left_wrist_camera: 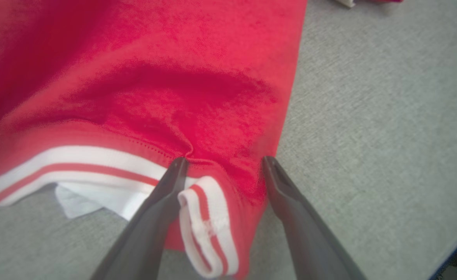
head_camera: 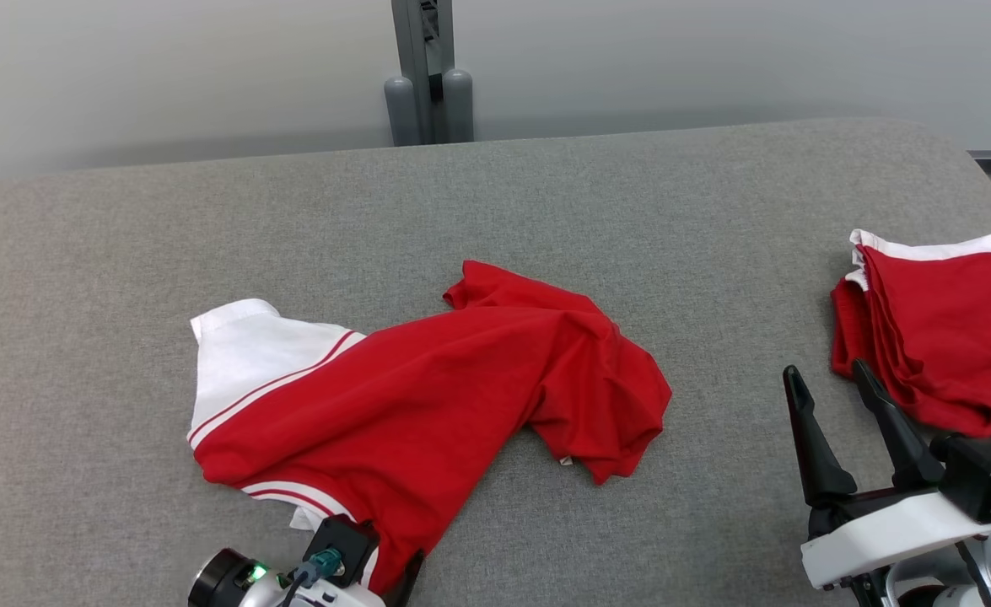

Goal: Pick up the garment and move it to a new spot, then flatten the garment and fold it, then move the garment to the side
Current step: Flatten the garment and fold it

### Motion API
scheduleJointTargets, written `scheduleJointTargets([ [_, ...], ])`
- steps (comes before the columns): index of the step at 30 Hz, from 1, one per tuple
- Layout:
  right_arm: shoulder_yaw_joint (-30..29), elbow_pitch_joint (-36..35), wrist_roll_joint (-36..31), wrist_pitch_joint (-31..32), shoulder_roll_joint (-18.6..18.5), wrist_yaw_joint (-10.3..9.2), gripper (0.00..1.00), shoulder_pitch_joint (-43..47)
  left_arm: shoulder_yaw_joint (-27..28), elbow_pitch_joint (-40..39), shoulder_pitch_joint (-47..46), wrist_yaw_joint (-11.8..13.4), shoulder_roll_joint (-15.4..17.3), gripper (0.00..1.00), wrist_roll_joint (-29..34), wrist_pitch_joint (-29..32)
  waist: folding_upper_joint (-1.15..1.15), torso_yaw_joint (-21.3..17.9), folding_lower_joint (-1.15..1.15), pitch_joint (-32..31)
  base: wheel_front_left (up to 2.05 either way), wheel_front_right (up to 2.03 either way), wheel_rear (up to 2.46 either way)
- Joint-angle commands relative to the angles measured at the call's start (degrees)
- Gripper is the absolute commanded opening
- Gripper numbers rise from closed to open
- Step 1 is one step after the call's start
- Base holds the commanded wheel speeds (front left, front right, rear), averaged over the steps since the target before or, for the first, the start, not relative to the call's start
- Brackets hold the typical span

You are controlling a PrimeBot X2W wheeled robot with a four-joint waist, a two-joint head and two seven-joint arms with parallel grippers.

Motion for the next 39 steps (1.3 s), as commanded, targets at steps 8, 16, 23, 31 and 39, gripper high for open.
scheduleJointTargets([
  [8,-1.2,1.0,0.6,-1.5,-0.3,0.01,1.0,-0.6,-2.2,-2.4,-2.4,-2.6,2.7,0.0,1.4,2.4,0.0,0.6,0.0,1.1,0.0,0.0,0.0],
  [16,-2.1,0.9,0.9,-2.2,-0.3,0.01,1.0,-0.3,-5.2,-19.0,-3.5,-6.4,12.0,0.0,-0.2,9.1,0.0,3.6,0.0,0.3,0.0,0.0,0.0],
  [23,-2.7,0.8,1.2,-2.7,-0.3,0.01,1.0,0.6,-7.9,-36.3,-4.1,-7.1,22.3,0.0,-4.5,18.0,0.0,5.2,0.0,-0.5,0.0,0.0,0.0],
  [31,-3.0,0.6,1.8,-2.8,-0.3,0.01,1.0,1.0,-6.4,-49.6,-9.4,-7.1,31.0,0.0,-9.3,26.0,0.0,5.1,0.0,-1.1,0.0,0.0,0.0],
  [39,-1.7,-0.1,1.9,-2.3,-0.3,0.01,1.0,-1.1,-6.8,-39.9,-18.1,-7.1,30.6,0.0,-14.9,23.8,0.0,3.0,0.0,1.8,0.0,0.0,0.0],
])
